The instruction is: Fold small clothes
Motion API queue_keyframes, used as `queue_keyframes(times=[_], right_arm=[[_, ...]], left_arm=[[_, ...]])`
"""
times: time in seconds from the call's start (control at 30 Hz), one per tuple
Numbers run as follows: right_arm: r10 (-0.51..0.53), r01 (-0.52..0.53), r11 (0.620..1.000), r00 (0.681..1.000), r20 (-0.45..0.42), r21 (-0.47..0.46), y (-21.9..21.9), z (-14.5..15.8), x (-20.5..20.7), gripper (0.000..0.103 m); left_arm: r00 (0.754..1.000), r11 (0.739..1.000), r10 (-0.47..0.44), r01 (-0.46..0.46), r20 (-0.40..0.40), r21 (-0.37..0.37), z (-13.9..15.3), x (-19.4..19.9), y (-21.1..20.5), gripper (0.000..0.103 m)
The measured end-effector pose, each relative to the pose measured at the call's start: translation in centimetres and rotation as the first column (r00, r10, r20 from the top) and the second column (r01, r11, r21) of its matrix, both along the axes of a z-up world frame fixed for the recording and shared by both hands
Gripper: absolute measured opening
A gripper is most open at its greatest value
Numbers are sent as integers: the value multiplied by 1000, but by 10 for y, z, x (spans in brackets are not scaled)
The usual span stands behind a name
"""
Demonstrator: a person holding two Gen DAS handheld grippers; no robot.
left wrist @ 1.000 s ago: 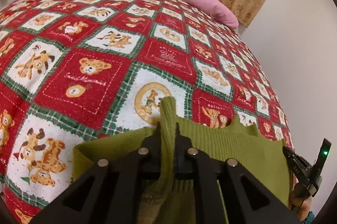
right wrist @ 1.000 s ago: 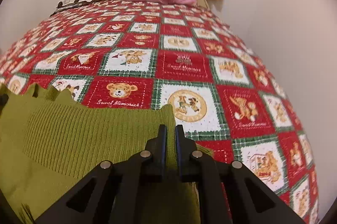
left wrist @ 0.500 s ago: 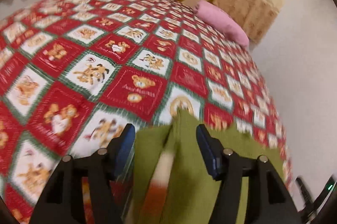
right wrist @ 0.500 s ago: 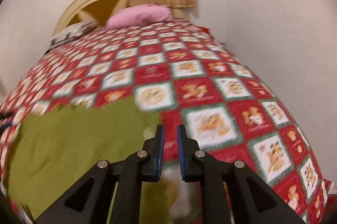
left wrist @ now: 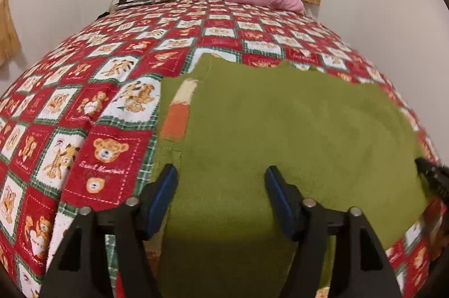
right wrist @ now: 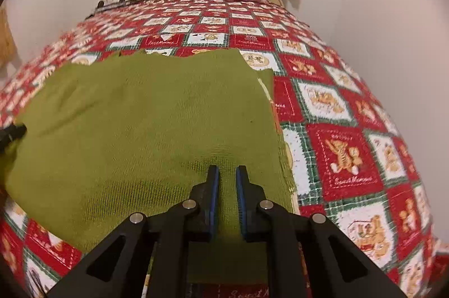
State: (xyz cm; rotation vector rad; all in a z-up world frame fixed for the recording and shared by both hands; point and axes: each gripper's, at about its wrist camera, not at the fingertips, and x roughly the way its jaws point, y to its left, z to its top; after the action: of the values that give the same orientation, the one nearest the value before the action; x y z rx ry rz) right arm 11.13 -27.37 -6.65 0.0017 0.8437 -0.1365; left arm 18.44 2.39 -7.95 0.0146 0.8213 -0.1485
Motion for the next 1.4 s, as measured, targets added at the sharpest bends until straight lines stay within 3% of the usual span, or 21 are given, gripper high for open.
queue_keyframes(times=[0.1,0.2,0.27,0.33,0.43,0.5,0.57,0.6,0.7,0.77,0.9,1.07,1.27,1.4], right_arm=[[-1,2,1000,1000,17,-16,3,-2,-2,11],[-63,64,996,998,13,-69,11,13,-11,11],[-62,61,998,996,70,10,14,27,-32,11],[-32,29,999,997,68,45,25,31,-48,11],[-21,21,999,1000,0,-47,42,12,-58,13],[-22,21,999,1000,-16,-43,41,-4,-59,14],[-25,25,1000,1000,0,7,32,-2,-61,14],[-25,25,999,1000,5,25,30,-2,-62,14],[-25,24,997,999,22,69,24,-2,-66,14],[-25,23,996,999,27,88,22,-2,-65,14],[-24,22,996,999,29,88,22,-2,-65,14],[-24,21,995,999,32,95,23,-2,-65,14],[-24,21,996,999,33,88,23,-1,-66,14],[-24,21,996,999,33,88,23,-1,-66,14]], left_arm=[[1000,997,-5,4,14,78,-3,-2,-11,78],[1000,997,-5,3,14,74,-3,-4,-11,79],[1000,999,-4,3,14,51,-3,-5,-9,80],[1000,998,0,-1,15,60,-3,-6,-11,81],[1000,997,9,-10,17,81,-4,-7,-12,84],[1000,998,16,-17,15,59,-3,-9,-6,85],[999,999,37,-37,13,30,0,-14,5,88],[998,998,55,-55,0,8,0,-18,12,97],[990,980,118,-128,-78,-152,-4,-36,48,98],[985,954,160,-170,-60,-248,-2,-61,72,98],[975,941,220,-221,-35,-258,-1,-101,95,98],[975,924,217,-223,-55,-311,-2,-123,89,97],[987,885,141,-159,-72,-437,-1,-102,59,97],[982,846,171,-191,-85,-498,-2,-76,52,97]])
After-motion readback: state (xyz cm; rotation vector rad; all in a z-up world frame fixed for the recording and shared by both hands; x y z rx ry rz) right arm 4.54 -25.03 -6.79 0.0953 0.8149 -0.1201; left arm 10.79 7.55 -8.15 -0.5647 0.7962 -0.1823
